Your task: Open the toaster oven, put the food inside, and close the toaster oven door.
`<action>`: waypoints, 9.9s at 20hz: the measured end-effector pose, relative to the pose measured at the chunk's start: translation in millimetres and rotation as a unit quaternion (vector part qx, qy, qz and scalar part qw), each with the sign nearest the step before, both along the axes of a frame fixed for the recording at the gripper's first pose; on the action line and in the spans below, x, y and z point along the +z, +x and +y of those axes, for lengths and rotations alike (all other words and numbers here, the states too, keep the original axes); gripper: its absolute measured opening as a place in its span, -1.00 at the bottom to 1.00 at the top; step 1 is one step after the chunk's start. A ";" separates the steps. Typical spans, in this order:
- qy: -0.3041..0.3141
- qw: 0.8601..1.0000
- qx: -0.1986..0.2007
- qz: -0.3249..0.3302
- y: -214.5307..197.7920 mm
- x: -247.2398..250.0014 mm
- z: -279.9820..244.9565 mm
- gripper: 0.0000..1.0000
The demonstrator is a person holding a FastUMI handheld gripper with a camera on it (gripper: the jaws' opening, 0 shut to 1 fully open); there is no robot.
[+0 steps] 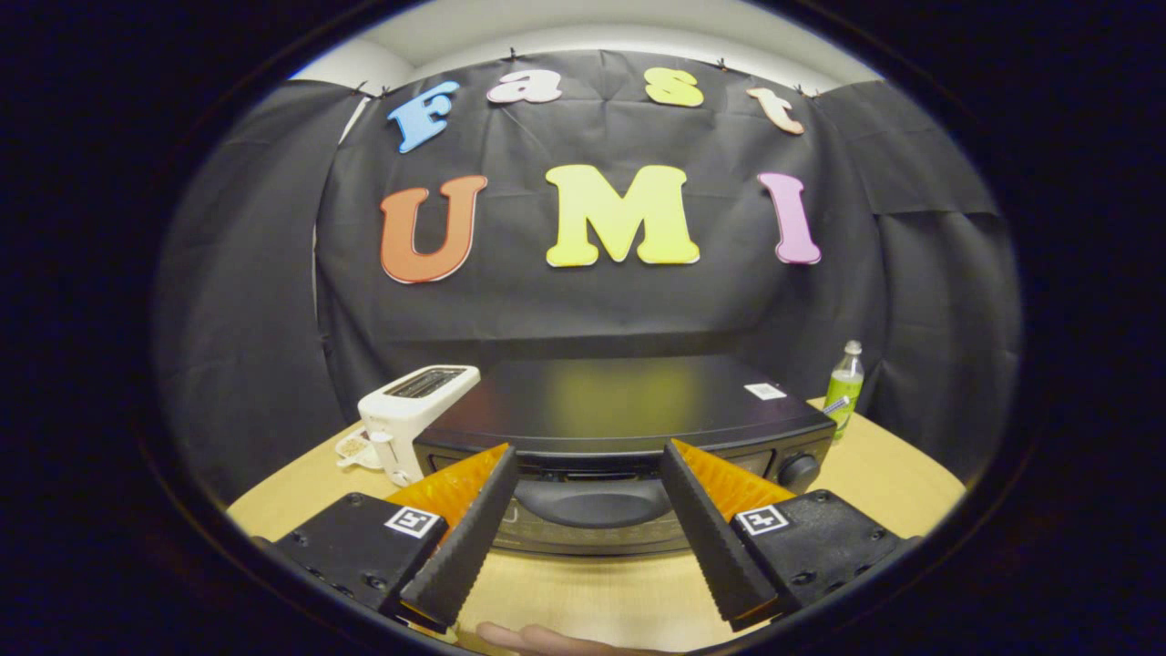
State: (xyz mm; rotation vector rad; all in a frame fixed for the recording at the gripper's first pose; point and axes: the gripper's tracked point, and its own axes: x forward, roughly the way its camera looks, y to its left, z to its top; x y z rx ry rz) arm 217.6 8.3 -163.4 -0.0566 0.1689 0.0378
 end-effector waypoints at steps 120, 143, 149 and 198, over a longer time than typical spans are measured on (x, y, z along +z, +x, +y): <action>0.547 0.833 -0.080 0.010 46.7 -63.1 -52.4 -0.25; 0.484 0.868 -0.106 0.040 114.3 -82.5 -31.4 0.20; 0.351 0.930 -0.092 0.060 112.5 -90.5 -24.7 0.37; 0.014 0.951 -0.048 0.304 -93.6 -170.0 -31.8 0.88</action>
